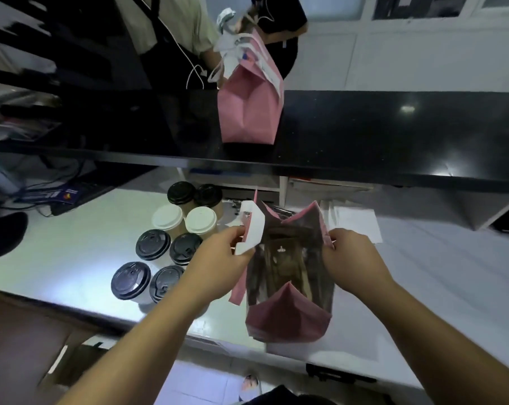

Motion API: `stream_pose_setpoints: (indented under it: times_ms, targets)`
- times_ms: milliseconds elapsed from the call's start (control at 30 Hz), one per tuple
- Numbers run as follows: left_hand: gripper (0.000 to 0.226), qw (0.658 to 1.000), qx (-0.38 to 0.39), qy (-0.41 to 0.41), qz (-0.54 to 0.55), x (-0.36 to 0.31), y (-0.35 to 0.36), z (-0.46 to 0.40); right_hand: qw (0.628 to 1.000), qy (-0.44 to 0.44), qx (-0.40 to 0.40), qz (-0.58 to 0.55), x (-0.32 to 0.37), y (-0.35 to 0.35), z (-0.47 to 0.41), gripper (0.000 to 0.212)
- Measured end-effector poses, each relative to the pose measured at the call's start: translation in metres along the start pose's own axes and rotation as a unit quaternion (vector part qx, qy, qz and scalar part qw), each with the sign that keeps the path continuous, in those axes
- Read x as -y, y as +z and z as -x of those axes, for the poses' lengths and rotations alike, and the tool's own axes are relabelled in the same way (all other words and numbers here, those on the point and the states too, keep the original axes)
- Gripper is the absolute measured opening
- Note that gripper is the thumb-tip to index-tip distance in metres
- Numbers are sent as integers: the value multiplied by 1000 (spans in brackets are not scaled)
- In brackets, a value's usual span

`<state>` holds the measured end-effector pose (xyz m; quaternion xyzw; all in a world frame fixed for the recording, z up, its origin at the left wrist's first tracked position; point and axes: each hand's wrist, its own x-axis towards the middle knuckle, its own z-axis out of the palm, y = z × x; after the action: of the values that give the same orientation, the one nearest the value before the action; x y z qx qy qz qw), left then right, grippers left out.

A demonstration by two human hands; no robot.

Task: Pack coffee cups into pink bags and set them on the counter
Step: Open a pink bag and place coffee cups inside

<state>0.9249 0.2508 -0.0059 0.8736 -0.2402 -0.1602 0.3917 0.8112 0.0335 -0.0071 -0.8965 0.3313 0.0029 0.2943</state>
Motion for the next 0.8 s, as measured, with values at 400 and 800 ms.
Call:
stream_pose_setpoints:
  times_ms: [400,800]
  targets:
    - [24,984,105,-5,146,33,-13,-37,996,67,-38,36,24,22,-10,31]
    - [41,985,136,-27,-101,97,-64,-26,999,45,-10,24,13,20,-18,32]
